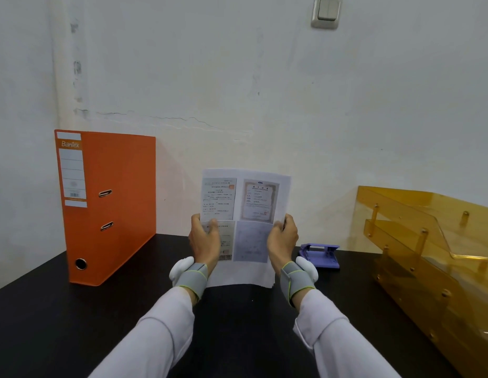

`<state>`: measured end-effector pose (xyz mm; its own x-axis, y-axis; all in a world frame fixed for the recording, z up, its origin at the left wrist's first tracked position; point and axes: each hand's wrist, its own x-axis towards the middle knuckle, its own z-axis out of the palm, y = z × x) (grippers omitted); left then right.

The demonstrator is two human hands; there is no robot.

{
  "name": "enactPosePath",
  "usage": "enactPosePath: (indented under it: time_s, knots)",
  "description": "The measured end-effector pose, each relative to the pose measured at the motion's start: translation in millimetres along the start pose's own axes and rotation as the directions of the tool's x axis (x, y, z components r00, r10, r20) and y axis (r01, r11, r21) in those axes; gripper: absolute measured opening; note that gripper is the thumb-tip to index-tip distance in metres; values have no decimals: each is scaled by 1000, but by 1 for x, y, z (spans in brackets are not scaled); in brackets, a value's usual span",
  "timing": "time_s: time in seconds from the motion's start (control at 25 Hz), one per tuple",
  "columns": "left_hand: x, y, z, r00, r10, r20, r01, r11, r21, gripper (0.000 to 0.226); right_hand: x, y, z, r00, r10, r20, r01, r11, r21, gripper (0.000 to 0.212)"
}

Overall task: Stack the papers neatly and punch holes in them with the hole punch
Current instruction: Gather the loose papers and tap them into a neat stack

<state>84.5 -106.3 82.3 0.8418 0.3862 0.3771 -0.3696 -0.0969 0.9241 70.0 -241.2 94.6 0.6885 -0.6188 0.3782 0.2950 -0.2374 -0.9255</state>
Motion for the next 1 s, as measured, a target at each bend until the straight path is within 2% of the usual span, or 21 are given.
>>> enactPosePath:
  time_s: [0.08,0.16,0.24,0.4,0.52,0.68,0.8,1.0]
  knots:
    - [1,6,3,1000,17,-19,-18,1000,-20,25,1,-4,2,1000,-3,-29,3,1000,-12,29]
    - [3,6,3,999,26,-32,-28,998,-47,27,0,-5,2,998,9,-59,-8,1000,9,24]
    - [2,-1,1,999,4,-32,-5,1000,-25,27,-3,-2,1,996,36,-82,-36,999,6,33]
    - [-3,-9,0,999,-39,-16,38,999,-39,27,-6,6,3,991,50,-122,-47,999,27,33]
    - [-1,-9,2,999,-42,-29,43,999,22,25,-5,6,4,985,69,-161,-60,996,61,32]
    - [-3,-5,4,999,-2,-49,0,999,-35,25,-5,6,4,984,43,-173,-34,998,54,26]
    - [-5,-6,2,999,5,-43,-9,996,-90,29,-5,6,3,987,53,-151,-43,997,68,30]
    - [-1,-8,-2,998,-7,-61,5,1000,-27,26,-6,8,4,991,34,-128,-29,999,39,27]
